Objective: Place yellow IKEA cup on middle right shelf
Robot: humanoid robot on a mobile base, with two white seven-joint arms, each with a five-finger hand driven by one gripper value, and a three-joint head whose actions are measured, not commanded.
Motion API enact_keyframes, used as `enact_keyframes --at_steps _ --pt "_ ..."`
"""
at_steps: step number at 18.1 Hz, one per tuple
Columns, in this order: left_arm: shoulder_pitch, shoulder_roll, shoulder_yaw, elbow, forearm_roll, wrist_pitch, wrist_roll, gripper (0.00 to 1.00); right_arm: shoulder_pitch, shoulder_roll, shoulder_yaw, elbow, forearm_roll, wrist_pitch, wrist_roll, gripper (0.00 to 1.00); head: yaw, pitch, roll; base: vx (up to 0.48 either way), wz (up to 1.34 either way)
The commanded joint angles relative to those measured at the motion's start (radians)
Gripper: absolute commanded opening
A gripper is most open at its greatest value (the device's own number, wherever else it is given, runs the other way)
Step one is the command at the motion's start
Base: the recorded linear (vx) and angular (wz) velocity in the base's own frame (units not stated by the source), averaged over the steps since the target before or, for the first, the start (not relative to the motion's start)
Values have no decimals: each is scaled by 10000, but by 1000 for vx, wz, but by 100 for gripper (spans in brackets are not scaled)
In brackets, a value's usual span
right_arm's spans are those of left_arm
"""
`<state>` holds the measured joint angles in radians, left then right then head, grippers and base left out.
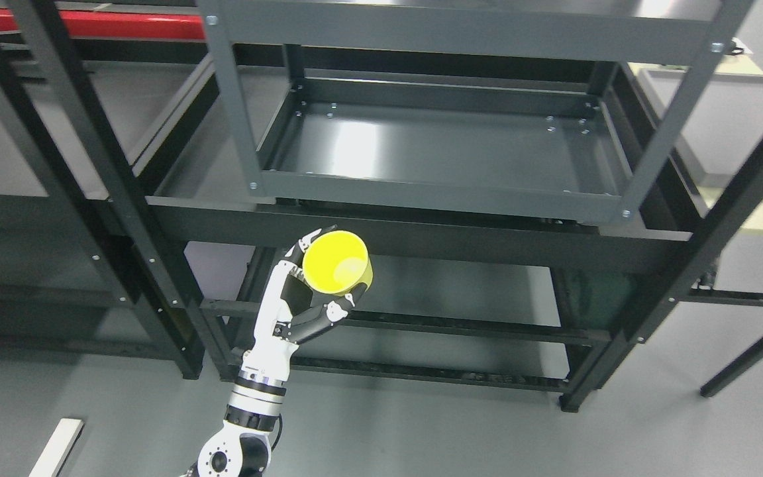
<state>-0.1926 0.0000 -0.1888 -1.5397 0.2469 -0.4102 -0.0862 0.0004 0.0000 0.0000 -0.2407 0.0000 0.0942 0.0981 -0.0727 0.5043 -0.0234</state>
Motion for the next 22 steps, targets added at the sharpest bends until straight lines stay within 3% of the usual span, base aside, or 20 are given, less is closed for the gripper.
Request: enact_keyframes --at_steps 1,13,22 --pt "-176 175 17 -310 0 6 3 0 103 -175 168 -1 -245 -21 -2146 99 0 0 0 -23 -346" --pt "-941 175 -351 -908 0 6 -28 0 103 -175 168 -1 -245 -21 -2146 99 0 0 0 15 8" --pt "-3102 175 -1072 -1614 0 82 -13 0 103 -175 168 -1 -245 -21 -2146 99 0 -1 0 44 -68"
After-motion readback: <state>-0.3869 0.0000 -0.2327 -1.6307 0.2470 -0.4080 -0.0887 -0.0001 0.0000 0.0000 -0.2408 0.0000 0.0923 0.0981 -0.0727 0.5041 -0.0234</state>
